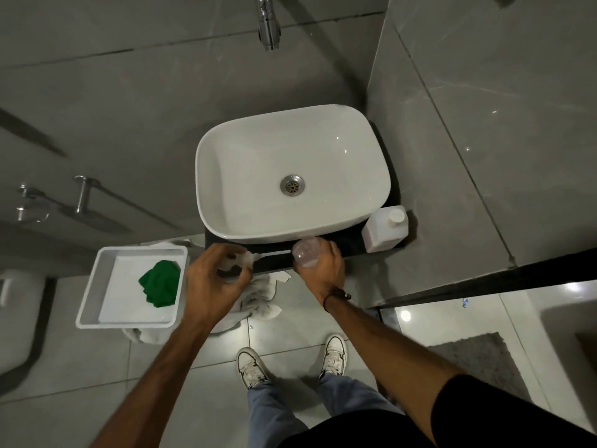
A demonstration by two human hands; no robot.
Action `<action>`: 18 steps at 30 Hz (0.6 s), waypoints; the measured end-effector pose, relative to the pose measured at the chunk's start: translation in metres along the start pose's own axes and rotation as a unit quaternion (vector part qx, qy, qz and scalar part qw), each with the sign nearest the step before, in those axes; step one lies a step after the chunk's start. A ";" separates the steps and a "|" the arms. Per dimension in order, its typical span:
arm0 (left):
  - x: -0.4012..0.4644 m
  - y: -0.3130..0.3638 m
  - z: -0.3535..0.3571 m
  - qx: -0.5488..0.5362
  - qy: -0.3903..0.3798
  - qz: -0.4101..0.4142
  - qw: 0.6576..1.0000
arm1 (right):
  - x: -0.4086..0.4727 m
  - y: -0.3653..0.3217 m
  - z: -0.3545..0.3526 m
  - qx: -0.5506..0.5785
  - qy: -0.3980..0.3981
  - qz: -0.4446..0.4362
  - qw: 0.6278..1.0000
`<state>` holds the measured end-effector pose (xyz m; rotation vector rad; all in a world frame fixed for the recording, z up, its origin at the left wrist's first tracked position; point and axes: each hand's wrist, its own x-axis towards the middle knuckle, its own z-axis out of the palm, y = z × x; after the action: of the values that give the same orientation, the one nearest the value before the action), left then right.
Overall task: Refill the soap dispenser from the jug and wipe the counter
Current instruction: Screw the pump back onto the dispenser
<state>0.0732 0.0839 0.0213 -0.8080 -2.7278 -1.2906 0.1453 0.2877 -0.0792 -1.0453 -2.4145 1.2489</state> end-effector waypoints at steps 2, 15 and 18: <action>0.007 0.015 0.002 -0.019 -0.003 0.012 1.000 | -0.002 0.003 -0.007 -0.035 -0.018 -0.033 0.999; 0.028 0.043 0.029 0.014 -0.137 0.077 0.988 | -0.012 0.001 -0.032 -0.124 -0.056 -0.158 0.978; 0.028 0.044 0.042 0.042 -0.149 0.089 0.984 | -0.016 -0.007 -0.030 -0.130 -0.071 -0.178 0.973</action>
<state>0.0777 0.1497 0.0317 -1.2976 -2.8197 -1.0915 0.1680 0.2928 -0.0531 -0.5521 -2.7721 0.9344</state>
